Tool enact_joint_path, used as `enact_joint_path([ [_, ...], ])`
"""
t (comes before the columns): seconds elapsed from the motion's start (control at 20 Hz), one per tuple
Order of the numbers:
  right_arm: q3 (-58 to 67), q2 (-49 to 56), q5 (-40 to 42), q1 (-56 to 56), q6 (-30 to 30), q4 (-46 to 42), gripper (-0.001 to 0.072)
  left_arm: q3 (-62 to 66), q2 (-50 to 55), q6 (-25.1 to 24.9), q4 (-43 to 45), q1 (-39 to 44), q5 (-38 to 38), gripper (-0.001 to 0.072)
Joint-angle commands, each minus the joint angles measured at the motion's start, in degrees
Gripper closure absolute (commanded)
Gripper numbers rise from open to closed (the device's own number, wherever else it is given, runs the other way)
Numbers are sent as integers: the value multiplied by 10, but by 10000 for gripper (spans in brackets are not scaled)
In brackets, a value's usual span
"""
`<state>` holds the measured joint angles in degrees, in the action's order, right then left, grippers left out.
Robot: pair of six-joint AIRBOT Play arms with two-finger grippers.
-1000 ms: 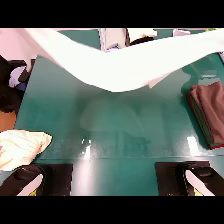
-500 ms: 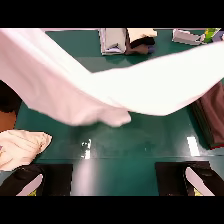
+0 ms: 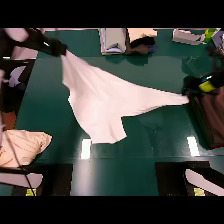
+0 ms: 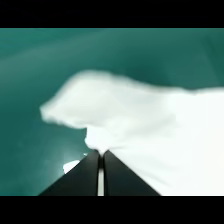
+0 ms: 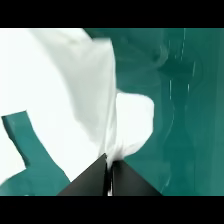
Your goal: Fold the shirts.
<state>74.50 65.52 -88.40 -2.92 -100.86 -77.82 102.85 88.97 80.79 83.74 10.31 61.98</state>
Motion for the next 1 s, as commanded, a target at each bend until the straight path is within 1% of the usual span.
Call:
enact_joint_path([
  [0.0,-56,76,85,28,0,2,694,1,95,2,-19,0,11,675],
  [0.1,-52,103,108,32,0,2,693,1,97,2,-15,-1,12,673],
  [0.15,-44,112,113,32,0,2,693,3,96,2,-14,-2,16,630],
  [0.2,-33,119,116,30,0,1,691,9,95,4,-15,-6,27,370],
  [0.25,-20,120,120,25,1,2,679,15,94,17,-14,-10,42,253],
  [0.3,-3,120,121,17,9,1,488,17,88,30,-16,-18,59,253],
  [0.35,17,120,116,8,10,1,283,17,79,33,-16,-27,77,253],
  [0.4,39,118,103,-5,14,1,213,16,69,33,-16,-37,97,253],
  [0.5,56,99,88,-34,25,0,213,5,41,44,-16,-58,147,253],
  [0.6,36,63,90,-57,26,0,213,-61,-6,48,-15,-67,151,252],
  [0.7,-4,27,97,-72,26,1,213,-164,-58,60,-20,-65,139,252],
  [0.85,-71,-22,124,-81,26,2,213,-342,-132,72,-47,-54,87,252],
  [0.95,-106,-41,136,-81,26,3,214,-440,-163,78,-75,-48,58,251],
])
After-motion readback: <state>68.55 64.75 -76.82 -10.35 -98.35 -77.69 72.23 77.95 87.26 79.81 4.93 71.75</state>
